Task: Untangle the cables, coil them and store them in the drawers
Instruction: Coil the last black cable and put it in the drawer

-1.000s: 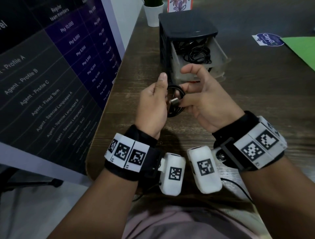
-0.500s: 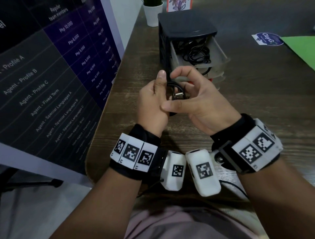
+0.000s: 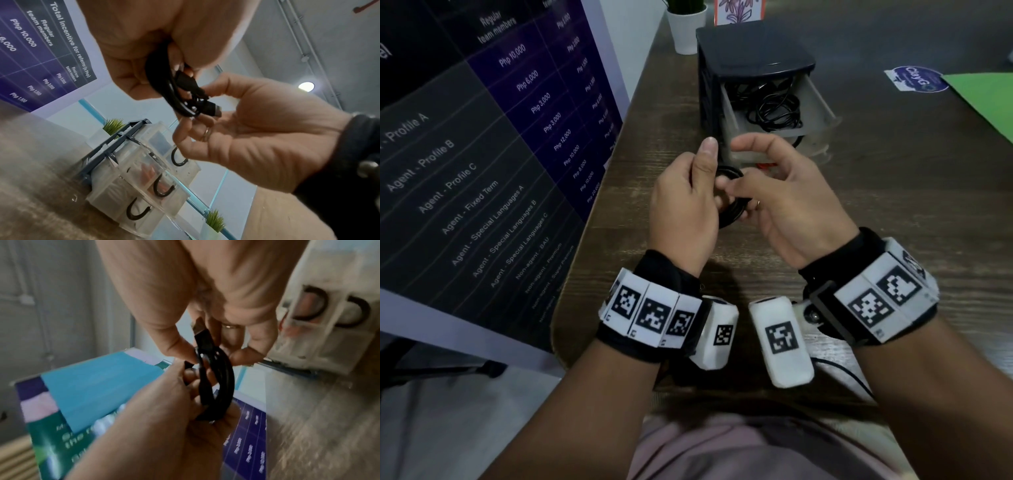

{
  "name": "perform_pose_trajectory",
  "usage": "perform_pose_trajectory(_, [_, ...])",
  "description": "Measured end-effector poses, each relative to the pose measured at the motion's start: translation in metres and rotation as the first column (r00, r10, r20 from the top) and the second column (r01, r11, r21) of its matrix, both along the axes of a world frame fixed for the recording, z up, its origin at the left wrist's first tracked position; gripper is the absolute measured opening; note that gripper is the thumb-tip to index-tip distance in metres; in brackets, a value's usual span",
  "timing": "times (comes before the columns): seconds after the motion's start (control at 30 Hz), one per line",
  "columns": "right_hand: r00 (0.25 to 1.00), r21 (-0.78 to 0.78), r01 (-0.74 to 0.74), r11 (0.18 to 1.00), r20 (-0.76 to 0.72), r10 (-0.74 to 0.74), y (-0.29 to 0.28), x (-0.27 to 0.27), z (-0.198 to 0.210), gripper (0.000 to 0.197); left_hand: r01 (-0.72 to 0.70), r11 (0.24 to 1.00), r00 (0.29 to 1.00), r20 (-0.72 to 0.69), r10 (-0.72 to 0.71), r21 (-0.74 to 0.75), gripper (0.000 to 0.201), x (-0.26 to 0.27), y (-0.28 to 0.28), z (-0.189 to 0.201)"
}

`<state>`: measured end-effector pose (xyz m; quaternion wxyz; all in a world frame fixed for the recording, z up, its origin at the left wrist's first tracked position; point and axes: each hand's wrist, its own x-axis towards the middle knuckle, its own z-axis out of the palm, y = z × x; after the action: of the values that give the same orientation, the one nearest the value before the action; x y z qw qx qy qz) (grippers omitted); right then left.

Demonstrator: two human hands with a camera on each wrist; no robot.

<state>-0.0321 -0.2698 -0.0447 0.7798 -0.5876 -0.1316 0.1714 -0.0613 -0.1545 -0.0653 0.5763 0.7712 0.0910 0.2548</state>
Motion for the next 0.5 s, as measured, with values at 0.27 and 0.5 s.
perform_pose_trajectory(0.27, [0.854, -0.516, 0.398, 0.759, 0.51, -0.102, -0.003, -0.002, -0.002, 0.023, -0.127, 0.957, 0.991, 0.073, 0.111, 0.259, 0.042, 0.001, 0.003, -0.002])
perform_pose_trajectory(0.5, [0.824, -0.628, 0.352, 0.694, 0.559, 0.088, -0.005, -0.001, 0.003, 0.033, -0.17, 0.892, 0.985, 0.101, 0.141, 0.42, 0.041, -0.002, 0.01, -0.008])
